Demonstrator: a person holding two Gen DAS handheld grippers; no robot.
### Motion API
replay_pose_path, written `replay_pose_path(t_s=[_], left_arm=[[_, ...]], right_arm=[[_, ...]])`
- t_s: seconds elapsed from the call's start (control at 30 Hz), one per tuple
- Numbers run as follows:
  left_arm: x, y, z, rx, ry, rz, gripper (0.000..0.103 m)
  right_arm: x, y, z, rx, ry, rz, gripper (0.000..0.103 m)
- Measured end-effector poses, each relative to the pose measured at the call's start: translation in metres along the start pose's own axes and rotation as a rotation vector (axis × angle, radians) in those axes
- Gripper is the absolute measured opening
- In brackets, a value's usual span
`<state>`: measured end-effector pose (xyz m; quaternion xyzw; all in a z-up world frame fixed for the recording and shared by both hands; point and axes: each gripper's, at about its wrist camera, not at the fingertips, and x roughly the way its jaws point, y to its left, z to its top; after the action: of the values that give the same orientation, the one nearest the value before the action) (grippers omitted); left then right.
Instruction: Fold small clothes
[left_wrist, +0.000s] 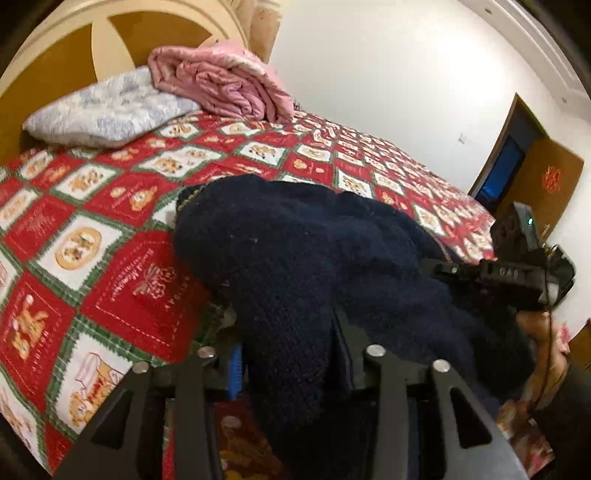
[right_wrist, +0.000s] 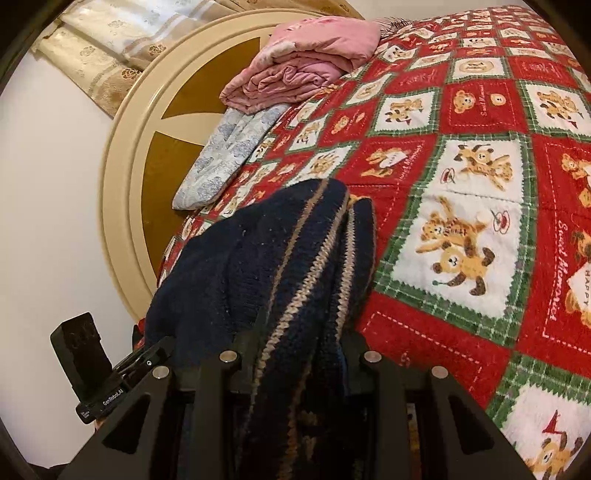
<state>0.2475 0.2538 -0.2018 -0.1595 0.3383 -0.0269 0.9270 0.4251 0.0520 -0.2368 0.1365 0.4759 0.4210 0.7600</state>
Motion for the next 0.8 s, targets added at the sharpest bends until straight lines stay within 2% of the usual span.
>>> replay_pose_path(t_s=[0.13, 0.23, 0.37, 0.57, 0.6, 0.63, 0.67, 0.7, 0.8], left_arm=[[-0.006, 0.002, -0.004, -0.047, 0.002, -0.011, 0.044], [-0.013, -0.008, -0.012, -0.014, -0.015, 0.034, 0.042], [-0.005, 0.003, -0.011, -0.073, -0.006, 0.014, 0.043], [-0.013, -0.006, -0.023, -0.066, -0.003, 0.042, 0.041], [-0.013, -0.006, -0.025, -0.067, -0.013, 0.046, 0.042], [-0.011, -0.003, -0.024, -0.086, -0.019, 0.044, 0.044], [-0.009, 0.002, -0.022, -0.116, -0.023, 0.046, 0.051], [-0.006, 0.006, -0.020, -0.132, -0.022, 0.056, 0.063], [-0.013, 0.008, -0.021, -0.158, -0.016, 0.049, 0.064]], right_arm=[[-0.004, 0.008, -0.005, -0.038, 0.005, -0.039, 0.032], [-0.003, 0.007, -0.006, -0.035, 0.010, -0.056, 0.032], [0.001, 0.005, -0.005, -0.026, 0.025, -0.080, 0.033], [-0.001, 0.013, -0.013, -0.058, 0.029, -0.131, 0.034], [0.002, 0.010, -0.010, -0.046, 0.034, -0.142, 0.036], [0.004, 0.006, -0.007, -0.033, 0.039, -0.151, 0.045], [0.002, 0.002, -0.006, -0.011, 0.042, -0.136, 0.048], [0.001, 0.001, -0.006, 0.000, 0.044, -0.129, 0.048], [-0.013, 0.006, -0.014, -0.027, 0.031, -0.167, 0.054]])
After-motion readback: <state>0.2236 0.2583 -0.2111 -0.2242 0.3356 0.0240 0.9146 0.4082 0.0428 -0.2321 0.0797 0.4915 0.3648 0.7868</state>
